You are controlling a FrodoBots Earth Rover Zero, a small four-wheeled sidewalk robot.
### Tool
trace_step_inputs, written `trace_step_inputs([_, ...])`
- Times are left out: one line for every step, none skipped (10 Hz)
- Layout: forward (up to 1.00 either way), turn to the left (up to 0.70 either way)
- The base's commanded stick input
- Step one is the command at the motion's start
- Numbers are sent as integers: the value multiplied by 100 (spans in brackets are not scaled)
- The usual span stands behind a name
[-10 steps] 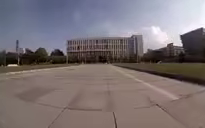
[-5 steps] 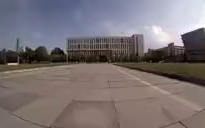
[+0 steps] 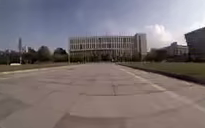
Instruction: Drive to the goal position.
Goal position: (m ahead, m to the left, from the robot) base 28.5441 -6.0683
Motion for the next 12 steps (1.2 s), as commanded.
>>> trace_step_inputs([100,4])
trace_step_inputs([100,4])
trace_step_inputs([100,4])
trace_step_inputs([100,4])
trace_step_inputs([100,4])
trace_step_inputs([100,4])
trace_step_inputs([100,4])
trace_step_inputs([100,4])
trace_step_inputs([100,4])
trace_step_inputs([100,4])
trace_step_inputs([100,4])
trace_step_inputs([100,4])
